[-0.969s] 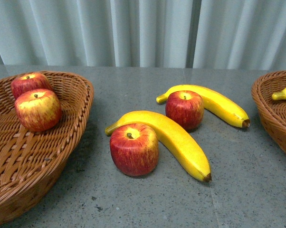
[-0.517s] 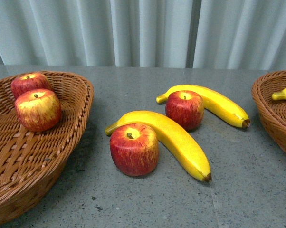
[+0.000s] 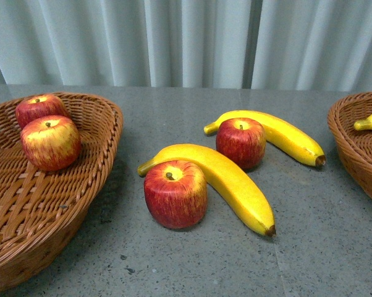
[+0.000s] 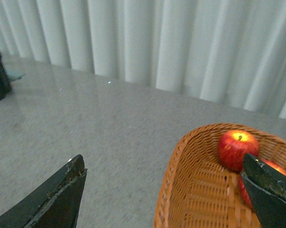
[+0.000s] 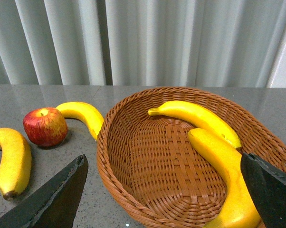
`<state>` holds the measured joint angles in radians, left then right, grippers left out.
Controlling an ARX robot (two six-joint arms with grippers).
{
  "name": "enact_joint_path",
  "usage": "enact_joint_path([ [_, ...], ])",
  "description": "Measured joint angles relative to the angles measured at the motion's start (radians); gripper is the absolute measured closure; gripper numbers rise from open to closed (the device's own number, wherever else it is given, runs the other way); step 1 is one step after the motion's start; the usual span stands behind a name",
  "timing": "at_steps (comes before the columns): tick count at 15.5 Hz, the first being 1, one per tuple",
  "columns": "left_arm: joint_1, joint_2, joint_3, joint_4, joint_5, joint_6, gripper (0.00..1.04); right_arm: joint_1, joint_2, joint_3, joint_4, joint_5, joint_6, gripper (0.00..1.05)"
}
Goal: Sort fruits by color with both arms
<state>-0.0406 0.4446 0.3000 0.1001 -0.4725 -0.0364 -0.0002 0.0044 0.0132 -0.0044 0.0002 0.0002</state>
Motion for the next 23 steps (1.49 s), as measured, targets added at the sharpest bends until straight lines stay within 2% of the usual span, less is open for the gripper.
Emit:
enact_joint_path([
  [1,0.01,0.088,0.029,0.072,0.059,0.021,0.07,0.0,0.0,0.0,0.0,0.0,0.0,0.07],
  [2,0.01,0.243,0.1,0.169,0.163,0.049,0.07,0.0,0.0,0.0,0.0,0.0,0.0,0.07],
  [3,-0.027,0.449,0.231,0.232,0.287,0.083,0.07,0.0,0.0,0.0,0.0,0.0,0.0,0.07],
  [6,-0.169,0.736,0.413,0.146,0.534,0.122,0.07,0.0,0.0,0.0,0.0,0.0,0.0,0.07],
  [8,-0.286,0.82,0.457,0.082,0.631,0.178,0.07,0.0,0.0,0.0,0.0,0.0,0.0,0.07],
  [10,-0.355,0.9,0.493,0.029,0.657,0.209,0.07,0.0,0.0,0.0,0.0,0.0,0.0,0.07],
  [14,-0.394,1.018,0.497,-0.024,0.655,0.311,0.07,0.0,0.0,0.0,0.0,0.0,0.0,0.07],
  [23,-0.37,1.164,0.552,-0.009,0.714,0.439,0.07,0.0,0.0,0.0,0.0,0.0,0.0,0.07],
])
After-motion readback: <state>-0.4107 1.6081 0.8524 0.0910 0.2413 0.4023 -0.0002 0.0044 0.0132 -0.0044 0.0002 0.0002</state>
